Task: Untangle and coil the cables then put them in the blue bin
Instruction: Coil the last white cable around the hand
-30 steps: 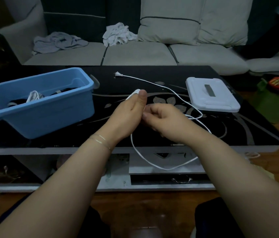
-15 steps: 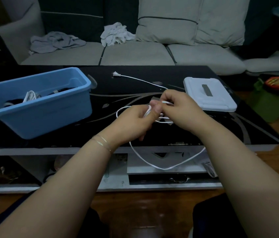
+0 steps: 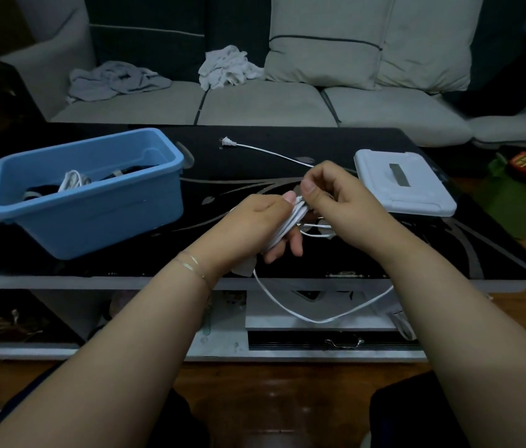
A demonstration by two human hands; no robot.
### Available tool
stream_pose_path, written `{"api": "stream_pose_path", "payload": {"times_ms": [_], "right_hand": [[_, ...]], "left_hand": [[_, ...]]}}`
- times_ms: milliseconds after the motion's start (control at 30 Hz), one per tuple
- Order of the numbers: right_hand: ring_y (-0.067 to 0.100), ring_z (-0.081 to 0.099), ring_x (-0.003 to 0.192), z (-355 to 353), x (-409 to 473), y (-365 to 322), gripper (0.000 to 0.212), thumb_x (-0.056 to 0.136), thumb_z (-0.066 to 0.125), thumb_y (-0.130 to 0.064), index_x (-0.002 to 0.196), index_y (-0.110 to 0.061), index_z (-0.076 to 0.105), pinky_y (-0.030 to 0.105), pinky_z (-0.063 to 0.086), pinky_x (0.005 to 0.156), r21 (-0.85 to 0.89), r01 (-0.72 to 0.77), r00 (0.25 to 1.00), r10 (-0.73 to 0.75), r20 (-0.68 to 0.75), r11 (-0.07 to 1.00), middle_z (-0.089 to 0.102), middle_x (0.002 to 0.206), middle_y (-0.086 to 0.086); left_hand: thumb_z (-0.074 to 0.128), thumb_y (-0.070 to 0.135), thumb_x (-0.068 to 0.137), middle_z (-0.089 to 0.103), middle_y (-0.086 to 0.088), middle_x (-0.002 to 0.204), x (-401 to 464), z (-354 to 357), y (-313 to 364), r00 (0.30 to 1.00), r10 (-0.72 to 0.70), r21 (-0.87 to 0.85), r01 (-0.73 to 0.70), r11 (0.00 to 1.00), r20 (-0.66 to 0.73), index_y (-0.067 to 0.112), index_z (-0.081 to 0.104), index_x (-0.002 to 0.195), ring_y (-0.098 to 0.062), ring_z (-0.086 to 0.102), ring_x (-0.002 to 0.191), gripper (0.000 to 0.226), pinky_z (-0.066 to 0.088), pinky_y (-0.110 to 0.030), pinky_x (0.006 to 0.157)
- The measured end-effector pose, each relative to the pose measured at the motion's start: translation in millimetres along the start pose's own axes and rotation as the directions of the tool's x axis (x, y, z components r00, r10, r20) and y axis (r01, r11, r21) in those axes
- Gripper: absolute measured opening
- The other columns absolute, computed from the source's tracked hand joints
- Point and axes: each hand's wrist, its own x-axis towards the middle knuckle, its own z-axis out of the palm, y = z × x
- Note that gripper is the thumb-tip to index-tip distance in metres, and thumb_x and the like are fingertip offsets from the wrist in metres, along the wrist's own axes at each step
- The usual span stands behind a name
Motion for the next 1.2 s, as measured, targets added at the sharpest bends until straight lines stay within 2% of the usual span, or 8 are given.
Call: {"api": "stream_pose_path", "payload": {"times_ms": [133, 300, 433, 567, 733, 967, 1133, 1200], "right_hand": [[0.001, 0.059, 0.066, -1, 0, -2, 0.017, 0.099, 0.049, -0.015, 0.093, -0.006, 0.062, 0.014, 0.048, 0.064, 0.036, -0.011, 0.999, 0.010, 0.038, 0.999, 0.065, 0.079, 0.003], [0.000, 0.056, 0.058, 1, 3, 2, 0.023, 0.100, 0.046, -0.019, 0.088, -0.013, 0.063, 0.014, 0.049, 0.062, 0.133, -0.075, 0.997, 0.070, 0.043, 0.988, 0.061, 0.061, -0.011], [0.002, 0.058, 0.070, 3, 7, 9, 0.024, 0.100, 0.047, -0.026, 0.084, -0.021, 0.064, 0.023, 0.050, 0.071, 0.051, -0.087, 0.995, 0.089, -0.039, 0.995, 0.063, 0.071, -0.011], [0.012, 0.056, 0.076, 12, 8, 15, 0.023, 0.101, 0.045, -0.026, 0.092, -0.018, 0.064, 0.037, 0.048, 0.073, -0.037, -0.118, 0.991, 0.115, -0.063, 0.992, 0.066, 0.088, 0.013], [-0.003, 0.058, 0.081, 30, 6, 15, 0.023, 0.099, 0.044, -0.027, 0.115, -0.025, 0.060, 0.017, 0.042, 0.072, -0.195, -0.058, 0.998, 0.063, 0.019, 0.979, 0.063, 0.089, -0.014], [0.021, 0.055, 0.070, 47, -5, 4, 0.026, 0.098, 0.045, -0.033, 0.072, -0.031, 0.042, 0.038, 0.045, 0.063, -0.457, 0.024, 0.977, 0.075, 0.197, 0.889, 0.059, 0.074, -0.002], [0.023, 0.060, 0.082, 46, -8, 4, 0.011, 0.097, 0.046, -0.032, 0.103, -0.028, 0.054, 0.039, 0.049, 0.074, -0.494, 0.049, 0.962, 0.092, 0.257, 0.868, 0.064, 0.088, 0.000], [0.022, 0.059, 0.091, 45, -10, 5, 0.034, 0.098, 0.045, -0.031, 0.131, -0.035, 0.043, 0.036, 0.048, 0.080, -0.502, 0.040, 0.937, 0.142, 0.320, 0.864, 0.063, 0.097, 0.000]], "left_hand": [[0.029, 0.030, 0.106, 0.071, -0.011, 0.070, 2, 0, -1, 0.998, -0.054, -0.015, 0.054, 0.998, 0.007, -0.009, 0.056, 0.108, -0.014, 0.037, 0.034, 0.047, 0.032, -0.020, 0.041], [0.026, 0.029, 0.107, 0.072, -0.014, 0.075, 2, 2, 0, 0.998, -0.026, -0.039, 0.024, 0.999, -0.058, -0.002, 0.061, 0.104, -0.013, 0.034, 0.033, 0.047, 0.031, -0.020, 0.040], [0.024, 0.027, 0.107, 0.071, -0.013, 0.070, 3, 1, -1, 0.987, 0.050, -0.142, -0.071, 0.987, -0.151, -0.001, 0.064, 0.104, -0.010, 0.031, 0.031, 0.049, 0.028, -0.020, 0.039], [0.022, 0.026, 0.107, 0.070, -0.014, 0.070, 3, -2, -1, 0.977, 0.092, -0.309, -0.149, 0.939, -0.194, -0.003, 0.065, 0.106, -0.010, 0.031, 0.031, 0.051, 0.029, -0.019, 0.040], [0.017, 0.026, 0.107, 0.073, -0.009, 0.073, 7, -3, 3, 0.962, 0.082, -0.549, -0.217, 0.807, -0.260, -0.003, 0.061, 0.103, -0.007, 0.033, 0.030, 0.053, 0.033, -0.018, 0.040], [0.022, 0.039, 0.106, 0.074, -0.014, 0.099, 10, -18, -3, 0.918, -0.058, -0.646, -0.231, 0.728, -0.393, -0.001, 0.057, 0.106, -0.009, 0.040, 0.037, 0.054, 0.037, -0.018, 0.040], [0.025, 0.029, 0.106, 0.074, -0.010, 0.105, 10, -22, -7, 0.905, -0.077, -0.635, -0.231, 0.738, -0.418, 0.001, 0.051, 0.112, -0.009, 0.045, 0.041, 0.039, 0.041, -0.019, 0.044], [0.025, 0.026, 0.107, 0.074, -0.009, 0.105, 10, -24, -6, 0.895, -0.089, -0.627, -0.232, 0.744, -0.437, 0.001, 0.049, 0.114, -0.008, 0.046, 0.043, 0.035, 0.042, -0.019, 0.045]]}}
